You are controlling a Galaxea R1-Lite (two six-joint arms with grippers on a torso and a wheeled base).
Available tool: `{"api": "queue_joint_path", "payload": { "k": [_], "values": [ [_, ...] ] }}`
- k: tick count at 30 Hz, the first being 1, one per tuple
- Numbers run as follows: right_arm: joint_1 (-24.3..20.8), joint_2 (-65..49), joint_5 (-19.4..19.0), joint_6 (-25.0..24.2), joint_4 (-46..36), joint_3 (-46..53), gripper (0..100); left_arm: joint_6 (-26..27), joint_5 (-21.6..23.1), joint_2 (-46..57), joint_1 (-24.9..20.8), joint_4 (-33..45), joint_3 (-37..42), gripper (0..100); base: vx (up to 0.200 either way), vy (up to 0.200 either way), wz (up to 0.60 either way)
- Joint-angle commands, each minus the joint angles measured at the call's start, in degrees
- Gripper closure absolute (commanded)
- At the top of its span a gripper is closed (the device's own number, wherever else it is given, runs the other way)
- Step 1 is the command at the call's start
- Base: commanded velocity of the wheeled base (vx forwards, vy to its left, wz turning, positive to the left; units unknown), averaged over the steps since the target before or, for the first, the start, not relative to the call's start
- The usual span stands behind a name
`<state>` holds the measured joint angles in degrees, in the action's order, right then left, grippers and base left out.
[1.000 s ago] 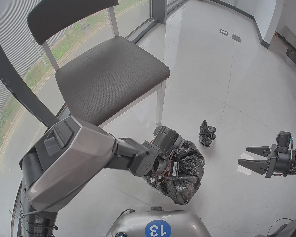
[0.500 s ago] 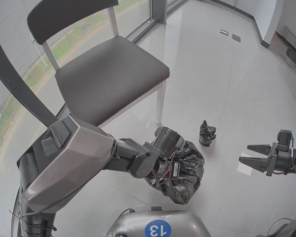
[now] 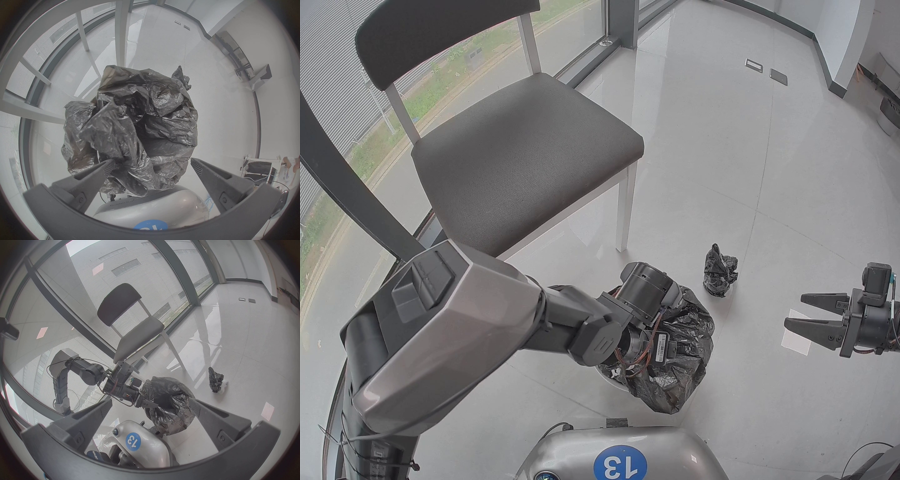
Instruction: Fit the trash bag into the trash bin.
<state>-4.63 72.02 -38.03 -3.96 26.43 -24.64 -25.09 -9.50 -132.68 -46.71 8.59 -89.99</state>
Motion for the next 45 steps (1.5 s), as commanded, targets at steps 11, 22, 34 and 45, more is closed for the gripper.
{"api": "queue_joint_path", "payload": {
  "k": [11,22,34,45],
  "values": [
    [-0.5,-0.6,-0.5,0.0,0.3,0.9,0,0.8,-0.3,-7.9,-1.6,0.5,-9.1,0,0.000,0.000,0.00],
    [-0.3,-2.1,-3.7,-0.1,0.2,1.0,0,1.1,-2.2,-8.4,-1.7,0.5,-9.9,100,0.000,0.000,0.00],
    [-0.3,-1.6,-3.8,-0.1,0.1,1.0,0,1.1,-3.3,0.4,-1.0,6.1,-9.3,100,0.000,0.000,0.00],
    [-0.3,-1.6,-3.8,-0.2,-0.1,1.1,0,1.4,-4.5,2.4,4.1,7.8,-5.5,100,0.000,0.000,0.00]
  ]
}}
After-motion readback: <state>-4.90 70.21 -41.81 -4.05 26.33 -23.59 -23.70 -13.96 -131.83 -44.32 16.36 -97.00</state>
